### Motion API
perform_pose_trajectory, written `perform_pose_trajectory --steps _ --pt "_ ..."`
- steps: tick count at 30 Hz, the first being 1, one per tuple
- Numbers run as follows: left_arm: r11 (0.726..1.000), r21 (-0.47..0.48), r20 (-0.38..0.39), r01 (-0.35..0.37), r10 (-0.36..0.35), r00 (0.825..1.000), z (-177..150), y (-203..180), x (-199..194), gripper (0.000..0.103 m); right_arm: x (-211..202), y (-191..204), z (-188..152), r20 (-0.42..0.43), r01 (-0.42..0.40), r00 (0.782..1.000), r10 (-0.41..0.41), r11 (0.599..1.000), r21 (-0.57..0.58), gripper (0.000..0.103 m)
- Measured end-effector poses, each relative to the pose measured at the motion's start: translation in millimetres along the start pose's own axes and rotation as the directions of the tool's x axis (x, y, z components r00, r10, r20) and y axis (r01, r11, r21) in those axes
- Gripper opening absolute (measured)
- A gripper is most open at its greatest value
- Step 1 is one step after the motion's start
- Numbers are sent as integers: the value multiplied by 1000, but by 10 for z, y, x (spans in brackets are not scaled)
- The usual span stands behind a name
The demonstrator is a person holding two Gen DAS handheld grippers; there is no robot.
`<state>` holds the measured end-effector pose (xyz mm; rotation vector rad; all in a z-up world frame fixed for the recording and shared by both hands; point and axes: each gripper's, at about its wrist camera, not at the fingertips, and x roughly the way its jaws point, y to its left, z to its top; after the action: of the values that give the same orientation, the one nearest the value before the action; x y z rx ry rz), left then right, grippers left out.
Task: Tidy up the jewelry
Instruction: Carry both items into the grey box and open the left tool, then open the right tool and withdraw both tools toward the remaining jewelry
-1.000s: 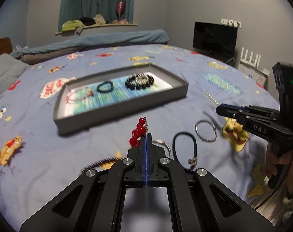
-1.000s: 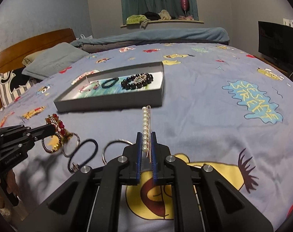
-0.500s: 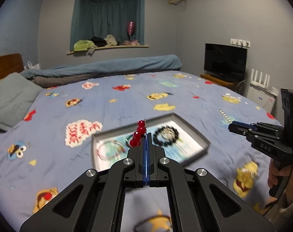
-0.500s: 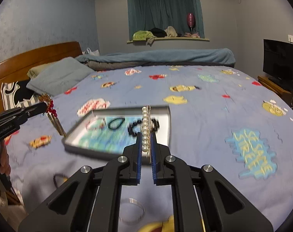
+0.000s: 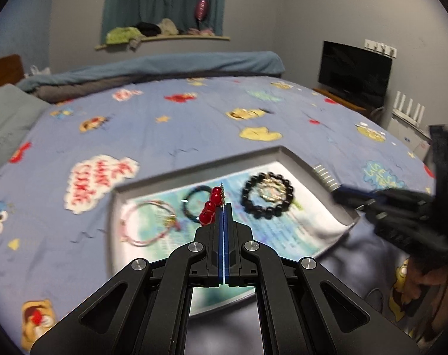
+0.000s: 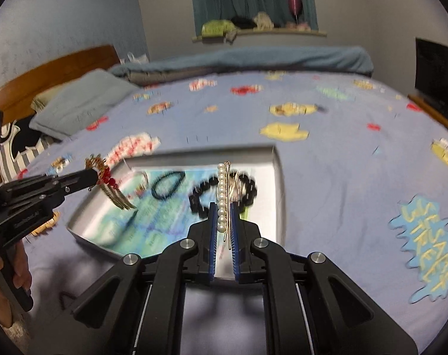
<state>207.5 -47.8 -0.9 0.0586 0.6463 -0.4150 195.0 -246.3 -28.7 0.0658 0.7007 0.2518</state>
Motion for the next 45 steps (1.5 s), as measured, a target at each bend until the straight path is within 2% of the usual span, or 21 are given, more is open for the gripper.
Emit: perform_pose_trajectory --steps 3,6,12,21,29,36,37,40,45 --pt "996 9 -3 93 -93 996 -16 -107 102 1 150 33 -66 -48 4 999 -4 1000 -2 8" --pt "993 23 -32 114 -113 993 -28 -225 261 1 222 91 -98 -68 13 998 -13 1000 -5 8" --pt "999 5 -108 41 -40 993 -148 -111 507 1 303 111 -117 -95 31 995 -34 999 -23 8" --pt "992 -124 -167 -36 15 986 -285 425 504 1 347 128 -109 -110 96 989 -102 993 -63 8" --pt "986 -135 -199 -100 72 977 -369 593 507 1 387 142 -98 -115 128 984 -136 989 -79 8" --pt "979 -155 -218 -129 93 972 -394 705 519 2 369 145 -88 -108 112 987 -119 991 -69 8" --pt "979 -153 -217 -132 97 971 -397 705 512 3 359 148 -86 -106 109 988 -116 992 -69 8" --pt "977 -143 -209 -156 124 970 -392 706 485 23 322 162 -73 -94 101 990 -107 993 -67 8" --pt "975 -148 -204 -165 133 970 -379 727 437 23 268 168 -52 -82 89 992 -93 994 -58 10"
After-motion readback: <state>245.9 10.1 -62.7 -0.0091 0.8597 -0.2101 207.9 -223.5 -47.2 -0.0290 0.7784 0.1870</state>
